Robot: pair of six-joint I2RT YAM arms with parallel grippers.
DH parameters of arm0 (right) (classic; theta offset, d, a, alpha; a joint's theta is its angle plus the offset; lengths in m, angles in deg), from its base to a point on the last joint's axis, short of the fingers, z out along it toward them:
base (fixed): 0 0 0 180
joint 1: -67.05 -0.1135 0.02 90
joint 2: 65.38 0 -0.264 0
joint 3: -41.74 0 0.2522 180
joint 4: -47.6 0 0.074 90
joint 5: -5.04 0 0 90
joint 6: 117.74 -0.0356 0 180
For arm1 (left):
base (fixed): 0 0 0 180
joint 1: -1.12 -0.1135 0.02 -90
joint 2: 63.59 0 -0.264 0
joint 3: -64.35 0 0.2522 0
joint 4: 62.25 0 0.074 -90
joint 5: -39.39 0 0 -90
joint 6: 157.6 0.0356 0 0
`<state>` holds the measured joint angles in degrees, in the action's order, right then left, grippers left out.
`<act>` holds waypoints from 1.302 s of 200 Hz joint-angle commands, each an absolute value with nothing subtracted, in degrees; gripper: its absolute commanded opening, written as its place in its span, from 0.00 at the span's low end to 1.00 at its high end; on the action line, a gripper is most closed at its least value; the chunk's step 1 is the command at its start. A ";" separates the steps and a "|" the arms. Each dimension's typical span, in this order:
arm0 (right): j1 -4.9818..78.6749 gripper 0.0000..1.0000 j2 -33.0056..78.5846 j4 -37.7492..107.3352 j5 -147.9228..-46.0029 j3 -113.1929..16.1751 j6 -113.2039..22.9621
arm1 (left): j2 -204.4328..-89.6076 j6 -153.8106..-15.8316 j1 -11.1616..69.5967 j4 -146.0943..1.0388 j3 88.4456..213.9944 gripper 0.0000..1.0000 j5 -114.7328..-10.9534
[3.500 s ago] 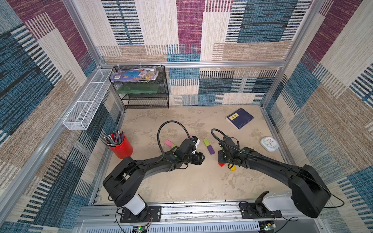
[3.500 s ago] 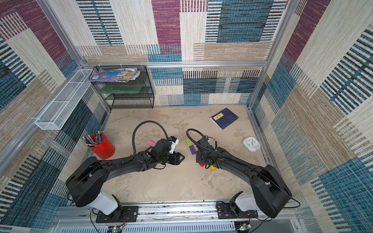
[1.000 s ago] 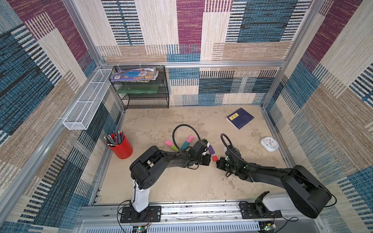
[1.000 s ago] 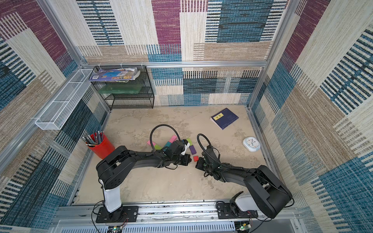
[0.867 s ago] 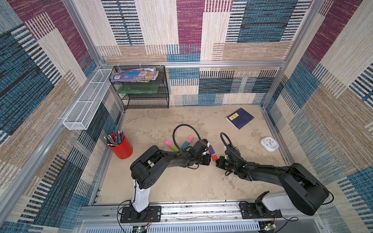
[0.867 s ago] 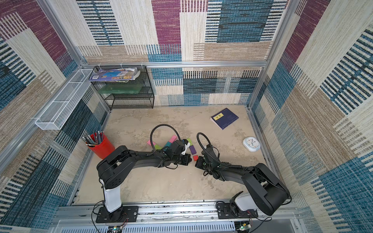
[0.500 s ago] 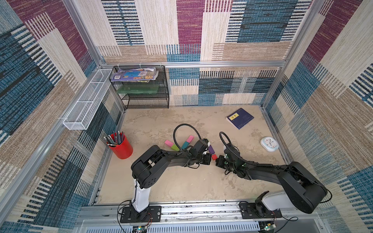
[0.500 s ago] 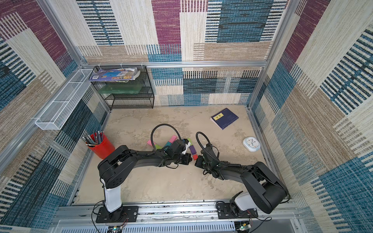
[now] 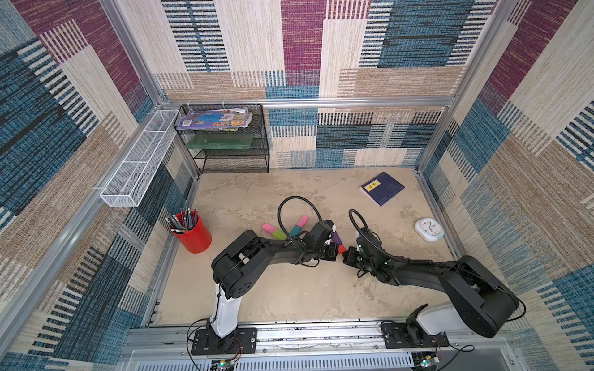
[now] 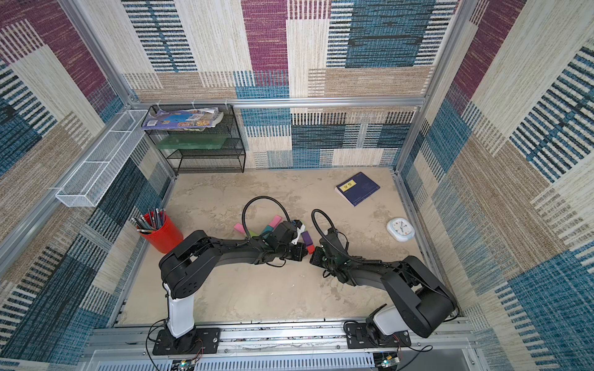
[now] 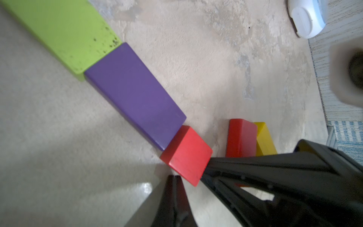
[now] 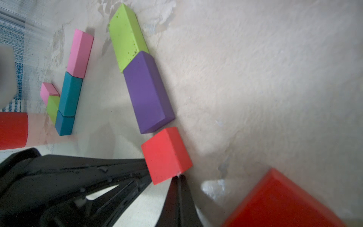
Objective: Assemble the letter v with building blocks
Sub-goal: Assemble the building block at the center of the board.
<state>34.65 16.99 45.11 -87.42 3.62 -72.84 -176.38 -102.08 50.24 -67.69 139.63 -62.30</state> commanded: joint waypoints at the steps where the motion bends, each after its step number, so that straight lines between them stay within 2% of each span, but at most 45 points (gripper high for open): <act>1: 34.88 0.00 17.67 41.90 -86.44 3.82 -72.14 | -176.27 -102.93 50.12 -71.86 139.14 0.00 -59.64; 260: 35.77 0.00 18.92 42.39 -87.65 3.63 -72.03 | -177.15 -102.19 49.99 -73.79 141.09 0.00 -58.10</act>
<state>35.78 18.87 47.84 -87.97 3.29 -72.44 -176.91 -101.95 50.09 -68.98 141.03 -60.72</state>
